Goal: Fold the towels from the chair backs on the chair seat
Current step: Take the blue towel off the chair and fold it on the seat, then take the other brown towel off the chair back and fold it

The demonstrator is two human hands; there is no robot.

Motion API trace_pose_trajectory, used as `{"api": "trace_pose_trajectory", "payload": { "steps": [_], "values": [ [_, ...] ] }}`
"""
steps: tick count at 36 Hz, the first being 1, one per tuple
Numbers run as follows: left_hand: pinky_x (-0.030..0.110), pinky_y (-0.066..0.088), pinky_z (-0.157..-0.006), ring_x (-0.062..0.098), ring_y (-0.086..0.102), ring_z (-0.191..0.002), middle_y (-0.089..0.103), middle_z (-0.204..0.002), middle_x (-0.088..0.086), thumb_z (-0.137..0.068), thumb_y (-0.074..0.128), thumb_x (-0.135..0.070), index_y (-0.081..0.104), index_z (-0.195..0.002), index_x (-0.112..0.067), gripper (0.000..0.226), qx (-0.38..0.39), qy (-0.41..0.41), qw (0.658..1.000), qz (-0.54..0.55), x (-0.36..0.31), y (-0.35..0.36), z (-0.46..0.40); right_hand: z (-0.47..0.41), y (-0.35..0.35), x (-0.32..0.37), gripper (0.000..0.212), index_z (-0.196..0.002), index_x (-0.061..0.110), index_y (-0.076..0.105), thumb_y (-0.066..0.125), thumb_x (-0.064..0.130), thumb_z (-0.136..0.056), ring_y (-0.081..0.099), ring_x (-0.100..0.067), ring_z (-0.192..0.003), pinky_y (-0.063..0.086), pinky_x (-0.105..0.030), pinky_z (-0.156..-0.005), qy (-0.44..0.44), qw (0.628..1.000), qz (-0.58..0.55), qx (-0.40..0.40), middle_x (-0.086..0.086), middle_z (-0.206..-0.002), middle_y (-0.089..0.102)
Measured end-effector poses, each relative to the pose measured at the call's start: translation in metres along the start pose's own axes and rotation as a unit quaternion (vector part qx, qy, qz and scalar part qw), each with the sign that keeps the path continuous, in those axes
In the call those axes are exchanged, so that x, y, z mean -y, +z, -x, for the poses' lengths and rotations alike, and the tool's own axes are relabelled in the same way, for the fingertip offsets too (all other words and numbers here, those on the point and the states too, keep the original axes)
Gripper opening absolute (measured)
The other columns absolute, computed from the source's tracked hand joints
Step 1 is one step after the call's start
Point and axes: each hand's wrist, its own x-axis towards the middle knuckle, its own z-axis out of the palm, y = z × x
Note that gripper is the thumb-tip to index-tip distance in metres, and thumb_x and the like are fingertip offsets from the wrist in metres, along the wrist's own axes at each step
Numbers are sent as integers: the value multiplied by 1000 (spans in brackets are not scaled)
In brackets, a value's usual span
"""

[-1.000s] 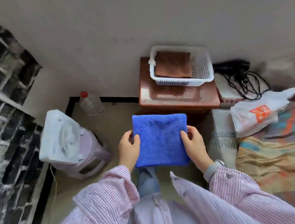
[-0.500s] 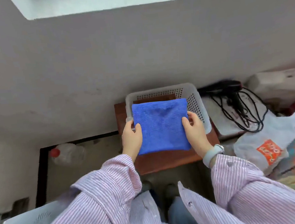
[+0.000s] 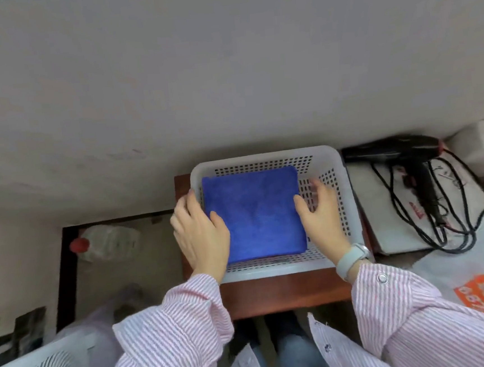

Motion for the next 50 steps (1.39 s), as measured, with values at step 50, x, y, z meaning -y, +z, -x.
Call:
{"api": "trace_pose_trajectory", "payload": {
  "steps": [50],
  "values": [
    [35,30,-104,21,42,-124,49,-134,2,-94,42,-26,45,-132,-17,39,-157,-142,977,-25,144,-218,203,237,70,136,34,-124,19,53,38,22,-93,54,-20,-113,43,-34,-94,-454,792,243,329,-1,-121,60]
  ]
}}
